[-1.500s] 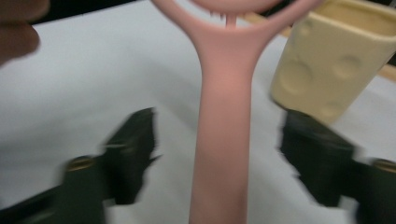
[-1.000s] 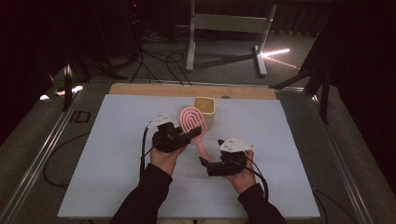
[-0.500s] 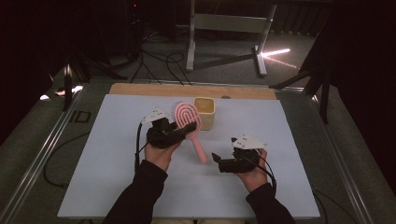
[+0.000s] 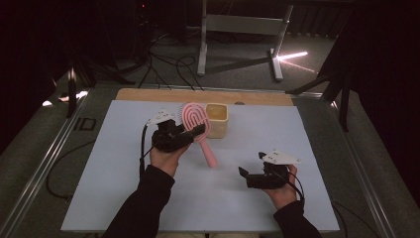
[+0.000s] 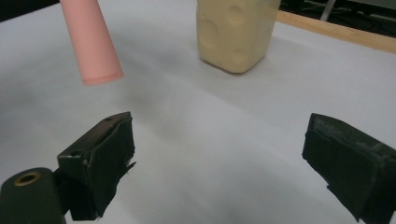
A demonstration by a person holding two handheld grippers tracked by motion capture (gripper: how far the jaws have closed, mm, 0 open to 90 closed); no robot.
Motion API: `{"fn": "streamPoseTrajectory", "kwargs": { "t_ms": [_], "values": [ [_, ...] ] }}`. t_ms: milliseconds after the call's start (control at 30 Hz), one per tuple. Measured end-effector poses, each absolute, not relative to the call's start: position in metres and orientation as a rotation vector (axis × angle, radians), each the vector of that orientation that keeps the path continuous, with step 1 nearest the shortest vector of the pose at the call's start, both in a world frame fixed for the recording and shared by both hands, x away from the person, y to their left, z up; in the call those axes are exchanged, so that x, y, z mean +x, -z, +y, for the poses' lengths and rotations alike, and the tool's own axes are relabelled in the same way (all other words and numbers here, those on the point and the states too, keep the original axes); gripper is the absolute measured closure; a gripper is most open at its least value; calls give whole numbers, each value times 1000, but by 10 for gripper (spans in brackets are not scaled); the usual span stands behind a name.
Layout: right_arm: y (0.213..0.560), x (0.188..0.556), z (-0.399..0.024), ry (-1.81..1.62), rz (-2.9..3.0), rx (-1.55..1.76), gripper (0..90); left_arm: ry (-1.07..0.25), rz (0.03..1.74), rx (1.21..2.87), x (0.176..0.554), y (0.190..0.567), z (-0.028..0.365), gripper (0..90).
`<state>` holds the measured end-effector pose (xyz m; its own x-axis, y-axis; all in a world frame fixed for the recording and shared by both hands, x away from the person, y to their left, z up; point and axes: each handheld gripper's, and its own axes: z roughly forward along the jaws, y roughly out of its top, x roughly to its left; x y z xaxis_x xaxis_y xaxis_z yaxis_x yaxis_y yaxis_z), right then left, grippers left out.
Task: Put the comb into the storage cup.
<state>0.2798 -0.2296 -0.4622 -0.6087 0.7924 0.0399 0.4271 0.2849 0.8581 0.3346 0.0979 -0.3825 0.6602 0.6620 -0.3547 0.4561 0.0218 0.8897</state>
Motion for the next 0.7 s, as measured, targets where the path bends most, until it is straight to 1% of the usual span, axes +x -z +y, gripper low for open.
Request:
{"fn": "streamPoseTrajectory", "kwargs": {
  "t_ms": [200,367,700],
  "values": [
    [465,269,-247,-1308,2111,1057,91,-216,942,1606,336,379,102,645],
    [475,260,-260,-1323,2042,1051,91,-230,941,1606,336,376,104,645],
    [480,255,-268,-1334,1947,1047,108,-256,953,1583,337,374,105,645]
  ]
}}
